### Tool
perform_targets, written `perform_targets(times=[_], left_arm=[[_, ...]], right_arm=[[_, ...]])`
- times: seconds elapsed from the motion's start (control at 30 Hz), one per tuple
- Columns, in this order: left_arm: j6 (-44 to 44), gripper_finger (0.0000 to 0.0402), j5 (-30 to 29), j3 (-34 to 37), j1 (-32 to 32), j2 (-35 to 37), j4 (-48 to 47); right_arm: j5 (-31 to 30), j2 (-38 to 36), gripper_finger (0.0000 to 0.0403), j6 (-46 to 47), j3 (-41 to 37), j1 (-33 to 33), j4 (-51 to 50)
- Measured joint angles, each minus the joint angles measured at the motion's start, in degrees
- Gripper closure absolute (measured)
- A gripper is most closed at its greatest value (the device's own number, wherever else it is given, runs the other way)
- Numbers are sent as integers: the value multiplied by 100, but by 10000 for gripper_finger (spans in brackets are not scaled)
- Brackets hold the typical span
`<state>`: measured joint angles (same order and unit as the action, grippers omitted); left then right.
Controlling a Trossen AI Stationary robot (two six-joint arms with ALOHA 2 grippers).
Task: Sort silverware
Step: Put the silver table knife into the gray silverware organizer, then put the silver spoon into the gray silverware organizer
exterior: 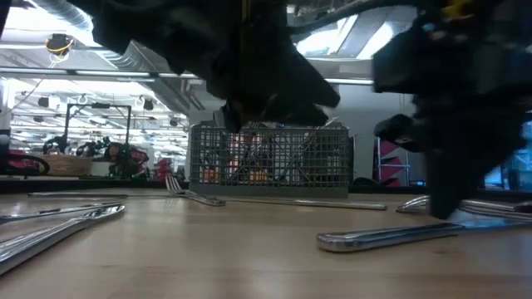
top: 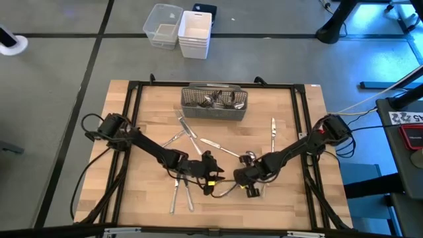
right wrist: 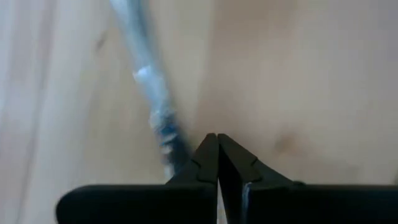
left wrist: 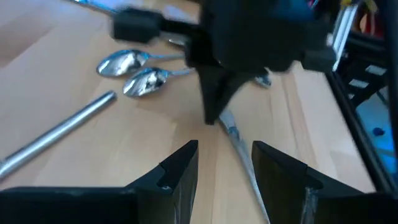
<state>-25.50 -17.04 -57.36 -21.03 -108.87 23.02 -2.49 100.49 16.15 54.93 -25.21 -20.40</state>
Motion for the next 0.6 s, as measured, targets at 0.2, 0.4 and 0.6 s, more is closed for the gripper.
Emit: perform_targets(times=[0.2, 0.4, 0.6], left_arm=[[-18, 259, 14, 2, -78, -89, 91], [48, 259, 15, 2, -154, -93, 206], [52, 259, 13, 2, -154, -93, 153]], right_arm=[[-196, -2, 397, -12, 5, 365, 74], [-50, -19, 400, -457, 274, 465, -84], [63, -46, 400, -744, 911, 454, -1600]])
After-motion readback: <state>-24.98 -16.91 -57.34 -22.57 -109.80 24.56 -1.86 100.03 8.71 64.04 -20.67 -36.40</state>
